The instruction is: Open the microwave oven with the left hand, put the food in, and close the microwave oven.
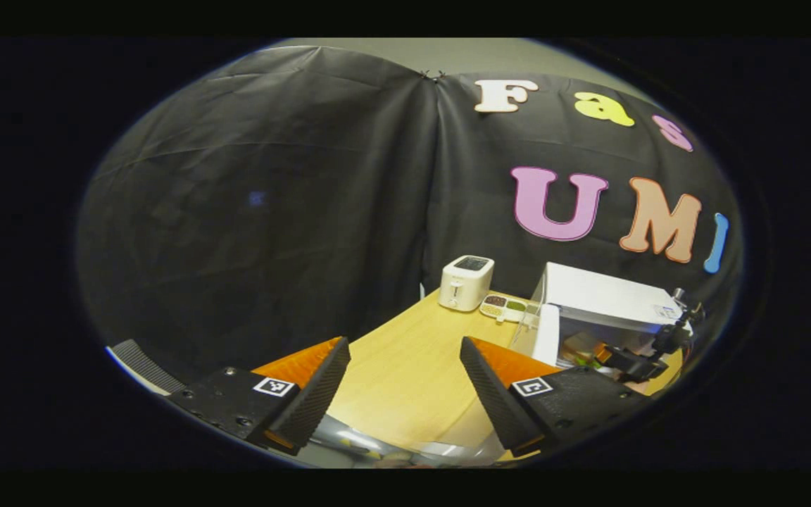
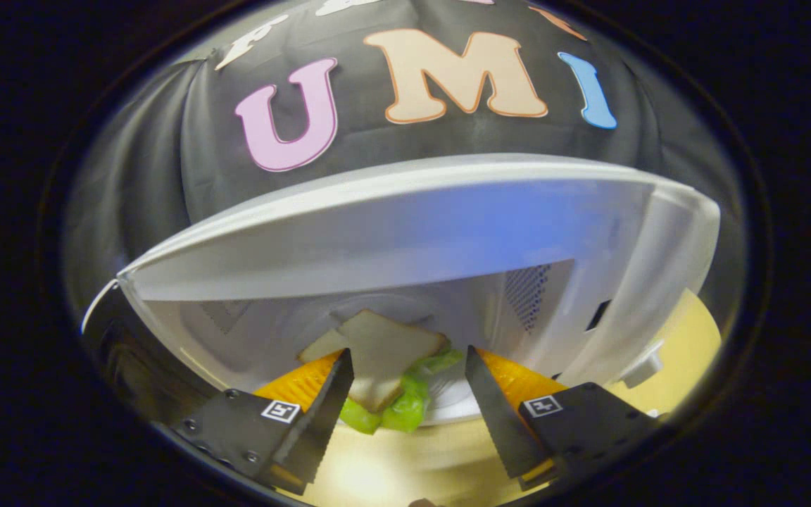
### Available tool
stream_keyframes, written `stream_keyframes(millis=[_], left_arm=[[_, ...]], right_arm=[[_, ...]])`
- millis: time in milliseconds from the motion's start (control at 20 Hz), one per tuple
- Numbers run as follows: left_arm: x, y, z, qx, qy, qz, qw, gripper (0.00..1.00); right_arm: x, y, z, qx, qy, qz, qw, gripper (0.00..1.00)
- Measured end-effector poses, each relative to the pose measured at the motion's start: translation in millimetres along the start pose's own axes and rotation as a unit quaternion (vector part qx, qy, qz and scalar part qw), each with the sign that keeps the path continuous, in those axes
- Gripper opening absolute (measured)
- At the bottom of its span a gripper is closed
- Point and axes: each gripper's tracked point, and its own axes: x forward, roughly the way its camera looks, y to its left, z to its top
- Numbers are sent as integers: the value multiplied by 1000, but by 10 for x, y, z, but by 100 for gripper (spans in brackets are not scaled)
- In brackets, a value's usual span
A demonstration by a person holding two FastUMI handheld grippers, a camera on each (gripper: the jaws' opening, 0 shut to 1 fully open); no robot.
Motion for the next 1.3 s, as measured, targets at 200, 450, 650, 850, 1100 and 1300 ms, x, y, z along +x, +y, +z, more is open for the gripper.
stream_keyframes(millis=[200, 450, 650, 850, 1100, 1300], left_arm=[[17, 66, -57, 14, 6, -13, 1000, 96], [35, 31, -193, 21, 18, -56, 998, 94], [-24, -84, -366, 24, 38, -111, 993, 88], [-54, -65, -487, 38, 46, -148, 987, 72], [-73, -42, -773, 42, 83, -195, 976, 48], [-121, -82, -976, 50, 103, -231, 966, 6]], right_arm=[[-451, 49, 42, -21, -1, 16, 1000, 98], [-1058, 48, 77, -5, 0, 20, 1000, 92], [-1476, -110, 114, 17, -5, -8, 1000, 92], [-1836, -276, 169, 21, -27, -48, 998, 98], [-2211, -352, 188, 20, -46, -80, 996, 98], [-2504, -407, 285, 0, -70, -111, 991, 98]])
